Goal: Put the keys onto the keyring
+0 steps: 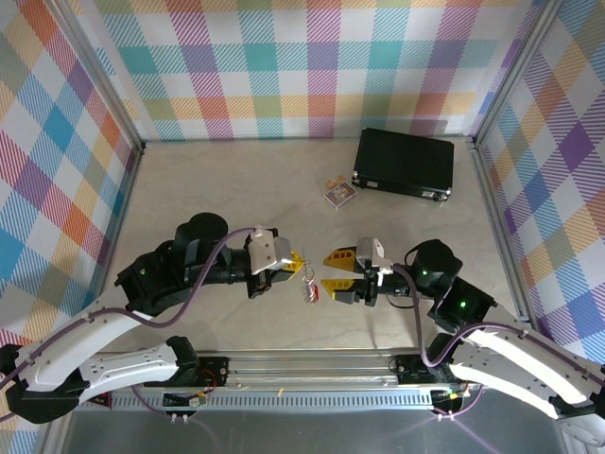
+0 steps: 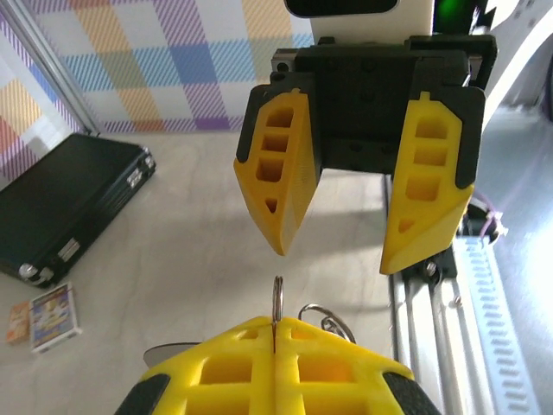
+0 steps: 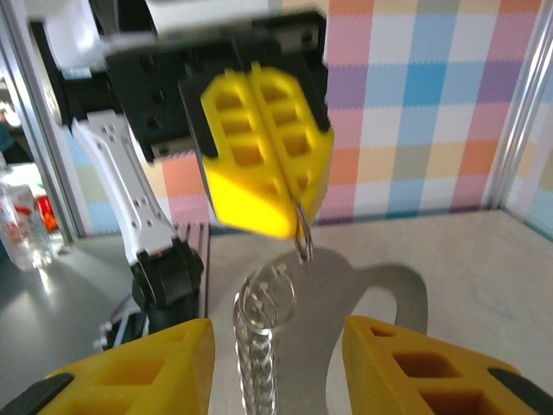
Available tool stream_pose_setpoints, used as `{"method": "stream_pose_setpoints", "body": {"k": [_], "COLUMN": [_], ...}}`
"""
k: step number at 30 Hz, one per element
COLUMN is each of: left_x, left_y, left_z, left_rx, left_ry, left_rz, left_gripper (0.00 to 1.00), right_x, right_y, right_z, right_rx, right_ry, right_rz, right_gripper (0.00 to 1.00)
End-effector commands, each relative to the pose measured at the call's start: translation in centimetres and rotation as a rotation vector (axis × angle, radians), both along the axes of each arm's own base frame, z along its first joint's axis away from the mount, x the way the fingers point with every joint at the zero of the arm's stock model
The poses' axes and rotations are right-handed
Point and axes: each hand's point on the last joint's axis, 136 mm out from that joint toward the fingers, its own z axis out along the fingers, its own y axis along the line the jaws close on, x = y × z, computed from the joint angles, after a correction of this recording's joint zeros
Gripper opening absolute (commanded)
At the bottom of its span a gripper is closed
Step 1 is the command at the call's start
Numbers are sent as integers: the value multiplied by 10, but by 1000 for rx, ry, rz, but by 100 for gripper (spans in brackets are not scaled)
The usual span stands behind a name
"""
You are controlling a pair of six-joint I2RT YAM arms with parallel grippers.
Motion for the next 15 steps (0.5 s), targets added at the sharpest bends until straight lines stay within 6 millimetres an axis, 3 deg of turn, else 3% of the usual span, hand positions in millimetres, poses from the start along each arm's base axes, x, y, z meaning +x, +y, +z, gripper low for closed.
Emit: {"method": "stream_pose_setpoints", "body": {"k": [1, 8, 15], "left_x": [-3, -3, -8], "left_y": [11, 4, -7], "left_z": [-21, -42, -45], "left_rx": [165, 298, 309], "left_ry": [-48, -93, -118], "left_rz": [-12, -18, -49], "left_gripper": [0, 0, 0], "right_x": [2, -2, -10], "right_y": [-1, 0, -1], "right_z": [-18, -18, -25], "right_rx": [-98, -66, -74], "right_ry": [-49, -107, -129], "right_rz": [-9, 18, 59], "right_gripper": [43, 36, 35]}}
